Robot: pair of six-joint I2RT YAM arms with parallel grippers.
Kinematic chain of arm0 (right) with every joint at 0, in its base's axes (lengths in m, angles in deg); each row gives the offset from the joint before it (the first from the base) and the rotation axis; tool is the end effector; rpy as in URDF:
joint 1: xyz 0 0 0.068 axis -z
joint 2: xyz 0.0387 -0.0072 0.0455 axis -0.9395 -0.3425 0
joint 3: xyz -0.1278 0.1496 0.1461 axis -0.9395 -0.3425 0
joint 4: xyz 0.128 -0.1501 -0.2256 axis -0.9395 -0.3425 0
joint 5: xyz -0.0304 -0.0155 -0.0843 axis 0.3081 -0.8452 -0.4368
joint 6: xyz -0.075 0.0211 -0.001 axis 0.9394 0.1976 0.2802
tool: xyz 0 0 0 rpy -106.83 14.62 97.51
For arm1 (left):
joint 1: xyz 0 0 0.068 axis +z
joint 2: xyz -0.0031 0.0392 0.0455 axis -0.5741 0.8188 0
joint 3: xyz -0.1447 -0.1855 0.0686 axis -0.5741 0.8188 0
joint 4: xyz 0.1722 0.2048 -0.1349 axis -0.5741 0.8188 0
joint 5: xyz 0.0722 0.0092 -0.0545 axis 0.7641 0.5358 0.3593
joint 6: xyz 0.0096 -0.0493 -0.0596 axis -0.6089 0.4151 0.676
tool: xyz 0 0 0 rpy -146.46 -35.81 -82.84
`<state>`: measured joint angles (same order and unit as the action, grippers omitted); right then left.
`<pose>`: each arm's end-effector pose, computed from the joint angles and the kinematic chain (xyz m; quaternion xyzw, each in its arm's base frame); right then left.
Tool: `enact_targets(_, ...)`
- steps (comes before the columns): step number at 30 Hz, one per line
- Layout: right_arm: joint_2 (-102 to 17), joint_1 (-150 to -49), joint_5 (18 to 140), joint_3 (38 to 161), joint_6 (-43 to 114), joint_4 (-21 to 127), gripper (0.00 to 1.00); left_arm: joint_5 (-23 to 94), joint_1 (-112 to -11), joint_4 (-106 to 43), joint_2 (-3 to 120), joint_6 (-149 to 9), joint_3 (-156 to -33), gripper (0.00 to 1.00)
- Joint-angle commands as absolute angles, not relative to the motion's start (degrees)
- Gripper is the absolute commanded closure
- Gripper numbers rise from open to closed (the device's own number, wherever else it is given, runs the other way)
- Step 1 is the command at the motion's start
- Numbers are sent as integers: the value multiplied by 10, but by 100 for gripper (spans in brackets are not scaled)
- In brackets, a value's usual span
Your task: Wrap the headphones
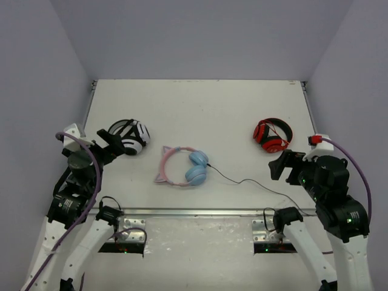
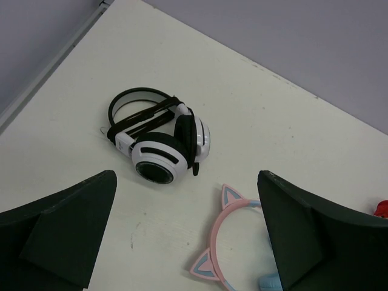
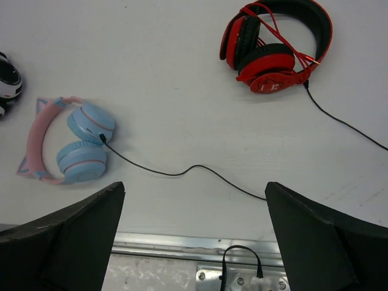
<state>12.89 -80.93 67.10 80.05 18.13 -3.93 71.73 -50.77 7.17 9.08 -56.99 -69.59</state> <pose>0.1471 0.0230 0.3476 0.1196 0.8433 0.1242 0.5091 0.1829 -0.0189 0.3397 -0.2073 0.7587 -0.0212 0.6172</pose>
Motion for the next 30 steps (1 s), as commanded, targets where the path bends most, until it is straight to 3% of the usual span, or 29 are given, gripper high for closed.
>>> enact_targets(1, 120, -807, 641, 795, 170, -17, 1, 732, -511, 59, 87, -557, -696, 0)
enact_targets(6, 127, -807, 697, 783, 170, 16, 1, 758, -513, 49, 83, -546, -671, 0)
enact_targets(9, 158, -807, 800, 755, 182, 61, 1, 606, -514, 9, 109, -622, -678, 0)
enact_targets(11, 166, -807, 844, 755, 185, 67, 1, 570, -514, -1, 145, -621, -694, 0)
enact_targets(16, 162, -807, 870, 749, 178, 70, 1, 501, -533, 14, 415, -601, -727, 0)
enact_targets(24, 170, -807, 944, 700, 169, 87, 1, 500, -622, -37, 610, -585, -757, 0)
enact_targets(30, 185, -807, 951, 697, 180, 79, 1, 525, -635, -60, 701, -569, -764, 24)
